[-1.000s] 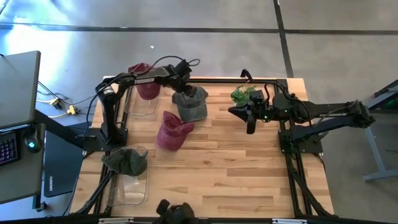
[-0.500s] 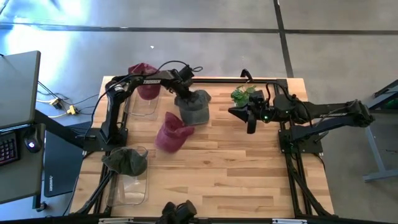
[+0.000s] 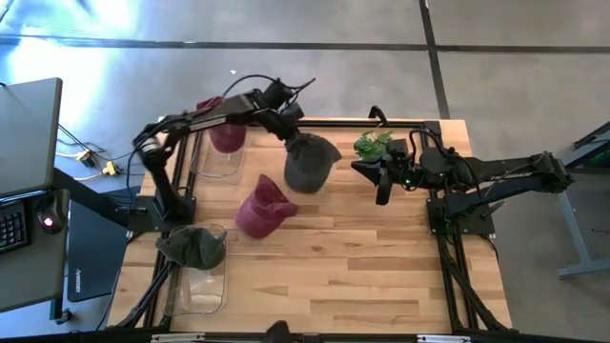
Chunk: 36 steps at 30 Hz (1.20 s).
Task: Pick & Place hat
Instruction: Put the black cap into the bottom transparent bin
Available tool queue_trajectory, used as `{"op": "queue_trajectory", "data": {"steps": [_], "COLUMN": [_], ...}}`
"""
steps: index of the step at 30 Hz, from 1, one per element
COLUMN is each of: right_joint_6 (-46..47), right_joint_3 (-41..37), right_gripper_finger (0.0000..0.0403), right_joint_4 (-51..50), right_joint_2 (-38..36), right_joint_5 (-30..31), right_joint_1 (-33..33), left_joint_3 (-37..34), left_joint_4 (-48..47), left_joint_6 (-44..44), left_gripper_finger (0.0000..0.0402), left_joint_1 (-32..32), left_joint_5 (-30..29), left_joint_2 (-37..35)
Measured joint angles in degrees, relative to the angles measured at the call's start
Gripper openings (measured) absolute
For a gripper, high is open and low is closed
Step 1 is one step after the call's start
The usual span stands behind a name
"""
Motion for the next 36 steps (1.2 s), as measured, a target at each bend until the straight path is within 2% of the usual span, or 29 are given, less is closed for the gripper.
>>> {"op": "queue_trajectory", "data": {"steps": [4, 7, 11, 17, 20, 23, 25, 27, 30, 32, 36], "right_joint_6": [-4.49, -6.44, -8.12, -10.1, -13.29, -12.88, -11.51, -11.12, -10.43, -9.99, -10.0], "right_joint_3": [0.54, 2.93, 8.32, 15.92, 17.37, 18.05, 18.08, 18.08, 18.08, 18.08, 18.08], "right_gripper_finger": [0.0016, 0.0036, 0.0092, 0.0189, 0.0214, 0.0221, 0.022, 0.0215, 0.0188, 0.015, 0.0038], "right_joint_4": [-0.49, -3.31, -13.28, -25.5, -27.16, -27.47, -27.23, -26.05, -23.69, -22.68, -22.62], "right_joint_2": [0.0, 0.5, 3.35, 12.71, 16.75, 19.31, 20.3, 21.06, 21.8, 22.02, 22.03], "right_joint_5": [2.09, 1.86, -0.73, -7.58, -9.75, -9.98, -11.57, -16.21, -22.04, -24.08, -25.85], "right_joint_1": [-0.62, -2.45, -6.34, -11.58, -13.1, -14.11, -14.58, -14.99, -15.06, -15.06, -15.06], "left_joint_3": [2.4, 3.77, 5.69, 7.24, 7.22, 7.22, 7.22, 7.22, 7.22, 7.22, 7.22], "left_joint_4": [-1.42, -1.67, -1.63, -2.05, -2.71, -2.51, -2.59, -2.67, -3.03, -3.7, -5.22], "left_joint_6": [3.59, 3.79, 3.6, 3.56, 3.54, 3.56, 3.54, 3.36, 2.47, 2.07, 1.96], "left_gripper_finger": [0.0, 0.0, 0.0, 0.0, 0.0, 0.0, 0.0, 0.0, 0.0, 0.0, 0.0], "left_joint_1": [-2.68, -4.9, -8.14, -11.53, -12.67, -13.7, -14.05, -14.04, -13.88, -13.88, -13.9], "left_joint_5": [0.65, 0.68, -0.84, -2.87, -4.04, -5.33, -6.6, -7.26, -7.5, -8.17, -8.57], "left_joint_2": [-5.86, -8.3, -9.1, -9.08, -9.05, -9.03, -9.03, -9.03, -9.03, -9.03, -9.03]}}
